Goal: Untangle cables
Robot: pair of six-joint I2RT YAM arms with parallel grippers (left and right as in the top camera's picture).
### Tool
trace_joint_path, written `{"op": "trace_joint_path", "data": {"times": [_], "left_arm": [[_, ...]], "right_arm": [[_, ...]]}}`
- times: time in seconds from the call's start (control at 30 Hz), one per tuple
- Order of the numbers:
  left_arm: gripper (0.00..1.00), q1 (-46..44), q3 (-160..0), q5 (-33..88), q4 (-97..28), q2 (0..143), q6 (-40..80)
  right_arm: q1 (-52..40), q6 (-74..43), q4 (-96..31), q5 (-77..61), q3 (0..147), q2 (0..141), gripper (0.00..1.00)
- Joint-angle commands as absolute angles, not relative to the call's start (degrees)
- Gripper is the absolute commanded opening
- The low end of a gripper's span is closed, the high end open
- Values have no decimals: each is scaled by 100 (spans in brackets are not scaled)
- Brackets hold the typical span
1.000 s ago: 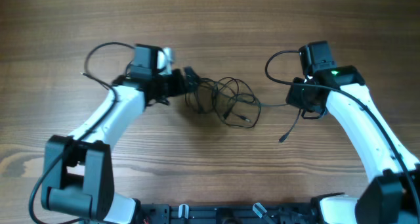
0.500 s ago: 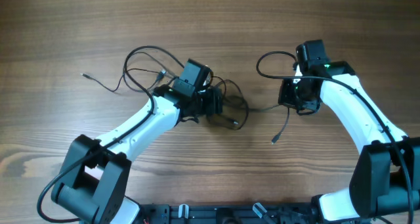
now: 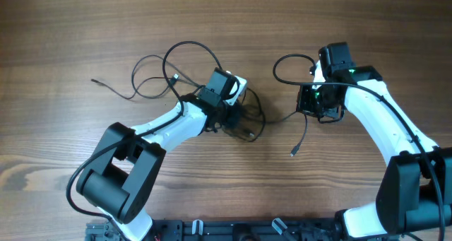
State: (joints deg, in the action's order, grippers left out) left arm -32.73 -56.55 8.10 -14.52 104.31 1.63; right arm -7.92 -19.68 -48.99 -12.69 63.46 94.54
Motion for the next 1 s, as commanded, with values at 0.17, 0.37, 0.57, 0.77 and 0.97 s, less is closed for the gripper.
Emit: {"op": "trace_joint_path", "data": {"times": [0.17, 0.37, 0.57, 0.77, 0.97], "left_arm": [[4, -3299, -5627, 735, -1352, 9782, 161], [4, -3135, -5627, -1323, -1372, 8335, 880], [4, -1992, -5625, -2486, -2095, 8252, 2475], [4, -351, -5625, -1243, -2598, 8431, 2773], [4, 451, -5625, -810, -2558, 9271, 2770]], "right_arm": [[-779, -1800, -4836, -1404, 6313, 9539, 4], [-779, -1802, -4825, -1411, 6313, 9539, 4], [-779, -1297, -4740, -2298, 6436, 9411, 4], [-779, -1046, -4703, -2875, 7456, 8060, 4], [-779, -1269, -3629, -1267, 8101, 6049, 4]]}}
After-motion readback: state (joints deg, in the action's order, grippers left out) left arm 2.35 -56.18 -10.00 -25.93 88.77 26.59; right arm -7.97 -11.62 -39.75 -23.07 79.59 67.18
